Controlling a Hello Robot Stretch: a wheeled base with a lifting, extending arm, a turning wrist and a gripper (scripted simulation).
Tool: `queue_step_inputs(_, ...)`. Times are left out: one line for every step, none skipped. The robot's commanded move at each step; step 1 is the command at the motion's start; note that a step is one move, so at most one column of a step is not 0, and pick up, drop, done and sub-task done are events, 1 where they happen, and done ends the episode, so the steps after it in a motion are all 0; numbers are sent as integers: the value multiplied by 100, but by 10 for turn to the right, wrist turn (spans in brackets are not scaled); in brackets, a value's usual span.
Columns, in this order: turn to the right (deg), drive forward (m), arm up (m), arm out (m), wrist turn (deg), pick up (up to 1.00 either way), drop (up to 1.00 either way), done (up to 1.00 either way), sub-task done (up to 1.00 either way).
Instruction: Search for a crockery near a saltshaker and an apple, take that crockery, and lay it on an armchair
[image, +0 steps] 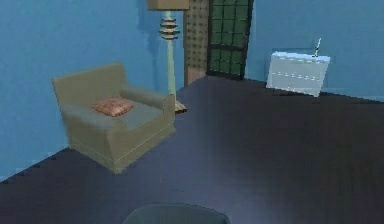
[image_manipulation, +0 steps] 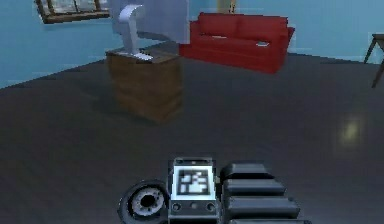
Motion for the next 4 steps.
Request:
queue_step_inputs(0, 100, 0, 0, 0, 0, 0, 0, 0)
queue_step_inputs(60, 0, 0, 0, 0, 0, 0, 0, 0)
queue_step_inputs(0, 45, 0, 0, 0, 0, 0, 0, 0)
queue_step_inputs(450, 0, 0, 0, 0, 0, 0, 0, 0)
